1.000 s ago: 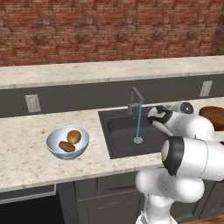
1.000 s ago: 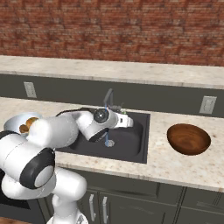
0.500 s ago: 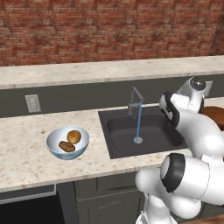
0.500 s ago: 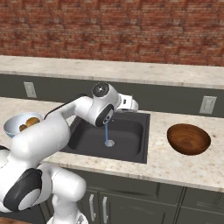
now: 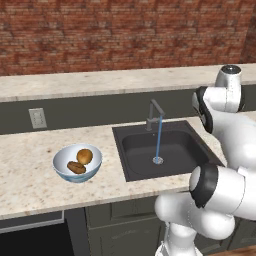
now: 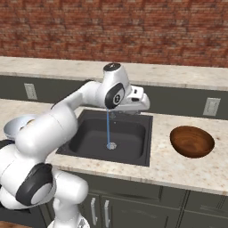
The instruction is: Pick the potatos from the sink and place them in one bowl. Place the eggplant in the other bowl. Then turn off the sink faucet.
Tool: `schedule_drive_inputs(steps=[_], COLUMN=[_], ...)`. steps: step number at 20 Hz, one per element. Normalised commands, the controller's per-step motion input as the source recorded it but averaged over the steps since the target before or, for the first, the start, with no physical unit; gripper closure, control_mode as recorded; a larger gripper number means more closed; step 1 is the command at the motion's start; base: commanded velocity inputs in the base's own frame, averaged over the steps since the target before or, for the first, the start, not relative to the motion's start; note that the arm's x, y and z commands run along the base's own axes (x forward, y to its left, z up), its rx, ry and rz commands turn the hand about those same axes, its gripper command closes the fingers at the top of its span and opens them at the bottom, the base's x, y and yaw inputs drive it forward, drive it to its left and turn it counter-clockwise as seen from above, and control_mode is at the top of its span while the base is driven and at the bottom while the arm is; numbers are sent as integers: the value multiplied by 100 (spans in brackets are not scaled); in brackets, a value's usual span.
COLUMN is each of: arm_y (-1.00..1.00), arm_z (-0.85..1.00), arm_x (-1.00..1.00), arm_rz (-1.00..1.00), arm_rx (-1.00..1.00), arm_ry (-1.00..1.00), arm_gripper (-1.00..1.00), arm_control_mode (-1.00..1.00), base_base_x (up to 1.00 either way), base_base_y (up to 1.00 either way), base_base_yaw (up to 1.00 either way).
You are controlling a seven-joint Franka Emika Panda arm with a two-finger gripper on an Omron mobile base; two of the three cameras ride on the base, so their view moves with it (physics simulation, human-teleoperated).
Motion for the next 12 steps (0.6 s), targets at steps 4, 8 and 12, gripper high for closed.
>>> schedule_drive_inputs(steps=[4, 8, 12], arm_y=[-28, -22, -29], arm_z=[0, -4, -23], arm_x=[-19, -4, 0], arm_rz=[-7, -3, 0], arm_rx=[0, 0, 0], arm_ry=[34, 7, -2], arm_gripper=[100, 100, 100], arm_control_mode=[-100, -100, -100], base_base_x=[0, 0, 0], base_base_y=[0, 0, 0], base_base_yaw=[0, 0, 0])
